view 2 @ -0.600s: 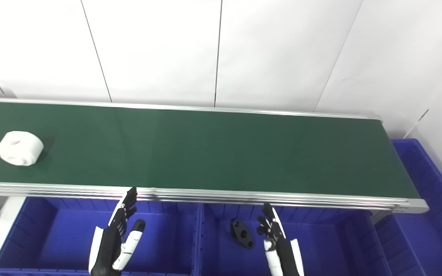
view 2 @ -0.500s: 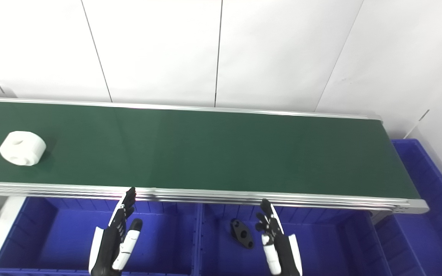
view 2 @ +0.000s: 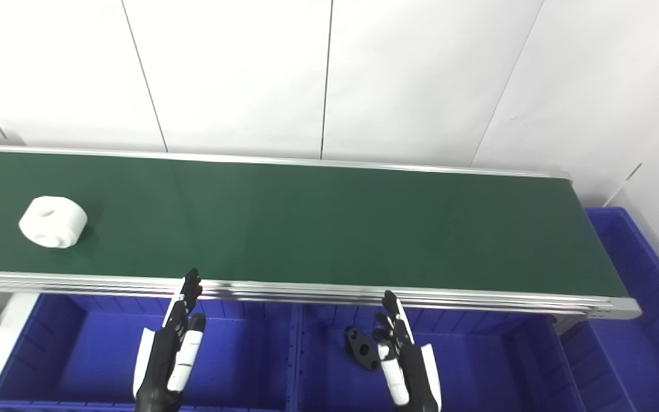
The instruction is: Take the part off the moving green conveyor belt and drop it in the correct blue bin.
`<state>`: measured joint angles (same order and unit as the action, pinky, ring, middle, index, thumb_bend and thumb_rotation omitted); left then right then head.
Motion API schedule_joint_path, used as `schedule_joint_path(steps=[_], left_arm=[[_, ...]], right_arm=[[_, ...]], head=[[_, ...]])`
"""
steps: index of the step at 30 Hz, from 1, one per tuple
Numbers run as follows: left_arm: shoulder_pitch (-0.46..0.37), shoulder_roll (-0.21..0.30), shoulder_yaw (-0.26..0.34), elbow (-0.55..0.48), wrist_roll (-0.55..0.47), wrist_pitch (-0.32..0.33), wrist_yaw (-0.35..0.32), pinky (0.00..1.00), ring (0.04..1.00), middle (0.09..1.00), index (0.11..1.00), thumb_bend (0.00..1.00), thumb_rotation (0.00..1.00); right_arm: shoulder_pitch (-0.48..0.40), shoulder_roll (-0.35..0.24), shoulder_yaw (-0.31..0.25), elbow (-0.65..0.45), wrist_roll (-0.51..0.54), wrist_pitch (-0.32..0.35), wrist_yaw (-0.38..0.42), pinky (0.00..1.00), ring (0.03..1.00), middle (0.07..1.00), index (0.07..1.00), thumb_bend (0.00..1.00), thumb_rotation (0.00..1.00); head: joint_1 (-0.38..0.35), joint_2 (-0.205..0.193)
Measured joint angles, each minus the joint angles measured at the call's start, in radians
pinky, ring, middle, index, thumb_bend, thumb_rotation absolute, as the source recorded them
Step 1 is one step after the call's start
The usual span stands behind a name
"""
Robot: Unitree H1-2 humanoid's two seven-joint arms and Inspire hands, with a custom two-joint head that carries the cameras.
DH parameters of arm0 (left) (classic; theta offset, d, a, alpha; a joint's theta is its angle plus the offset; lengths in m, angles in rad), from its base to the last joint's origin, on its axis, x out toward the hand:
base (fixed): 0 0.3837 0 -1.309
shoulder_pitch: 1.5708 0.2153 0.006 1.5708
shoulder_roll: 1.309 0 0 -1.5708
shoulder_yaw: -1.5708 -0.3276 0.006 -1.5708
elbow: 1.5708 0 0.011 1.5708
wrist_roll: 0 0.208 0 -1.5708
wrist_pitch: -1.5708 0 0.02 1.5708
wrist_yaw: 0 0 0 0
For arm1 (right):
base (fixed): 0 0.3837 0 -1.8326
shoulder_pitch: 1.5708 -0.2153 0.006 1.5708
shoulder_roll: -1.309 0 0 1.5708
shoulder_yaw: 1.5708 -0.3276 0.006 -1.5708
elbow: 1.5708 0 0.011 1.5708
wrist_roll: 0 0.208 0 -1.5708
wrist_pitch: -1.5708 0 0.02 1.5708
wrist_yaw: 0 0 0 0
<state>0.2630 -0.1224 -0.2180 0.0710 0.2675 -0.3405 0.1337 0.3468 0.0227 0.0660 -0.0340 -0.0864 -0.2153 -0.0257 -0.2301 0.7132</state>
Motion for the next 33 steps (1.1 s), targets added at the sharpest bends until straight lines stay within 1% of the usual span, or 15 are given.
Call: schedule_joint_path(steps=[3,4,7,12,15,18,19,20,21,23,28,31,33], left_arm=[[0.024,0.001,-0.003,-0.033,-0.001,0.001,0.000,0.97,0.943,0.961,0.958,0.44,0.96],[0.031,0.001,-0.003,-0.042,-0.001,0.001,0.000,0.96,0.940,0.961,0.957,0.44,0.97],[0.045,0.002,-0.004,-0.061,-0.001,0.007,-0.001,0.96,0.934,0.958,0.958,0.45,0.98],[0.054,0.003,-0.008,-0.090,-0.007,0.040,-0.023,0.95,0.942,0.957,0.966,0.45,0.98],[0.053,0.003,-0.007,-0.088,-0.016,0.044,-0.034,0.96,0.943,0.960,0.964,0.45,0.98],[0.044,0.003,-0.006,-0.075,-0.022,0.044,-0.035,0.97,0.945,0.960,0.967,0.46,1.00],[0.038,0.003,-0.005,-0.067,-0.021,0.043,-0.035,0.97,0.944,0.956,0.967,0.46,1.00],[0.030,0.003,-0.005,-0.054,-0.021,0.043,-0.034,0.97,0.946,0.956,0.969,0.45,1.00],[0.022,0.003,-0.004,-0.041,-0.021,0.041,-0.033,0.97,0.947,0.955,0.968,0.45,0.99],[0.008,0.003,-0.003,-0.017,-0.021,0.035,-0.032,0.98,0.950,0.959,0.968,0.44,0.99],[-0.011,0.003,-0.001,0.017,-0.017,0.017,-0.025,0.98,0.949,0.959,0.964,0.43,0.98],[-0.020,0.002,0.001,0.031,-0.015,-0.004,-0.019,0.99,0.948,0.959,0.960,0.43,0.98],[-0.028,0.002,0.003,0.051,-0.015,-0.010,-0.018,1.00,0.952,0.960,0.959,0.43,0.98]], right_arm=[[0.018,0.000,0.011,-0.028,0.000,0.000,0.001,0.88,0.922,0.965,0.983,0.92,0.99],[0.023,0.000,0.015,-0.042,0.000,0.000,0.001,0.89,0.922,0.962,0.980,0.92,0.98],[0.030,0.004,0.026,-0.065,-0.001,0.004,0.001,0.90,0.922,0.958,0.973,0.93,0.98],[0.034,0.016,0.040,-0.087,-0.012,0.018,0.000,0.92,0.925,0.960,0.973,0.94,0.99],[0.029,0.017,0.041,-0.087,-0.014,0.026,-0.001,0.93,0.927,0.959,0.970,0.94,0.99],[0.018,0.017,0.039,-0.082,-0.014,0.031,-0.003,0.92,0.929,0.959,0.972,0.93,0.98],[0.011,0.018,0.039,-0.076,-0.014,0.031,-0.004,0.92,0.929,0.959,0.974,0.93,0.98],[0.004,0.018,0.039,-0.069,-0.013,0.031,-0.004,0.92,0.930,0.959,0.975,0.94,0.98],[-0.004,0.017,0.037,-0.061,-0.012,0.031,-0.004,0.92,0.930,0.959,0.974,0.94,0.98],[-0.019,0.017,0.033,-0.034,-0.008,0.031,-0.004,0.92,0.929,0.959,0.973,0.94,0.98],[-0.029,0.012,0.016,-0.002,0.002,0.030,-0.004,0.93,0.926,0.957,0.979,0.94,0.98],[-0.038,0.008,0.009,0.021,0.002,0.030,-0.004,0.93,0.926,0.957,0.972,0.94,0.97],[-0.046,0.005,0.006,0.036,0.007,0.029,-0.003,0.92,0.929,0.960,0.970,0.93,0.97]], head=[[-0.006,0.005],[-0.012,0.012],[-0.012,0.018],[-0.018,0.022],[-0.028,0.003],[-0.018,-0.003],[-0.015,-0.009],[-0.015,-0.024],[-0.015,-0.024],[-0.006,-0.041],[0.002,-0.046],[0.000,-0.055],[-0.003,-0.072]])
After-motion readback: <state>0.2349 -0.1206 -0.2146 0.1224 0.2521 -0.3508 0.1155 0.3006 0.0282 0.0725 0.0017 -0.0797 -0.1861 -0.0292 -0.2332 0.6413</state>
